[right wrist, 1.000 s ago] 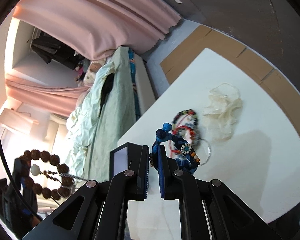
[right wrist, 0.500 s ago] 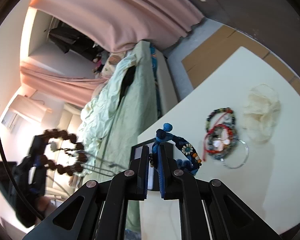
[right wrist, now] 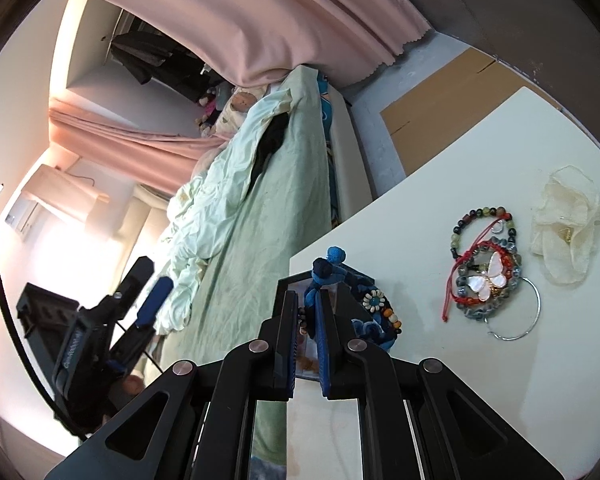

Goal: Organize jewelry
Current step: 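Carry both held items into the black box and open both grippers, then move the left gripper back to the remaining bracelets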

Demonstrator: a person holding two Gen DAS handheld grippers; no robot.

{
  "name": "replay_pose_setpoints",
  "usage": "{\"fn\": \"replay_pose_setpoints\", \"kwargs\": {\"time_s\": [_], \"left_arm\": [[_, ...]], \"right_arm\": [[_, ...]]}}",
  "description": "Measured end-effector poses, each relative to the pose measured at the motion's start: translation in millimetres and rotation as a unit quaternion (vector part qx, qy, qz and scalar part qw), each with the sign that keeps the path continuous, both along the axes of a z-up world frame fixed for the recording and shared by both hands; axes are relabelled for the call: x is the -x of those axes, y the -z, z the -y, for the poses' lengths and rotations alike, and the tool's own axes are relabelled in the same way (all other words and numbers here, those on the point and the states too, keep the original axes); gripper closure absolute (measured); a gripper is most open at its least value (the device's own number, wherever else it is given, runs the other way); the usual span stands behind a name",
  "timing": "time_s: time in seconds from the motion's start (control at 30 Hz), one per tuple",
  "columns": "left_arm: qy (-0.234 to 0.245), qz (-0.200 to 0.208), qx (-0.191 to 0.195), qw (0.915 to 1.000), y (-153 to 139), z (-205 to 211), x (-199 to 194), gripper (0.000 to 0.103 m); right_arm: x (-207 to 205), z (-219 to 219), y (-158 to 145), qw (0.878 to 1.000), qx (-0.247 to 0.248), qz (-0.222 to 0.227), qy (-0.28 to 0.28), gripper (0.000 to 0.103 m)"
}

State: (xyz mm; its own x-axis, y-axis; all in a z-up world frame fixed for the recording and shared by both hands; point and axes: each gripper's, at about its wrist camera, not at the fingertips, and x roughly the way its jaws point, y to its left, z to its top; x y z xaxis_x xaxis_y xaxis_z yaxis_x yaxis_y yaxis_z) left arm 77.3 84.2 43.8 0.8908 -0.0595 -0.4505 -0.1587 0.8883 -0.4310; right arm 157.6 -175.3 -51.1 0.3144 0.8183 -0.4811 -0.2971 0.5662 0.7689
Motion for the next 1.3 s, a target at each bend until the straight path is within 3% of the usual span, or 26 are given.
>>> {"fn": "replay_pose_setpoints", "kwargs": {"time_s": [0.6,0.63,0.7,0.73,0.77,1.3], "left_arm": [[-0.039,-0.019,0.029,0.9986,11,-33,12,0.036],[-0.041,-0.02,0.03,0.9985,11,-35,13,0.036],[-0.043,-0.022,0.033,0.9983,12,-38,14,0.036],[-0.044,-0.023,0.034,0.9982,13,-39,14,0.036],[-0.045,-0.024,0.034,0.9981,13,-40,14,0.036],[-0.011,-0.038,0.026,0.9989,20,-8,13,0.035]], "right_arm": [[4,-67,2,0.997,-0.042,0.028,-0.061,0.092],[4,-74,2,0.997,-0.03,0.03,-0.067,0.091],[2,-80,7,0.997,-0.016,0.02,-0.079,0.063],[2,-80,8,0.997,-0.013,0.016,-0.075,0.041],[2,-76,8,0.998,-0.012,0.019,-0.062,0.039],[9,0,-13,0.998,0.042,0.036,0.027,0.039]]}}
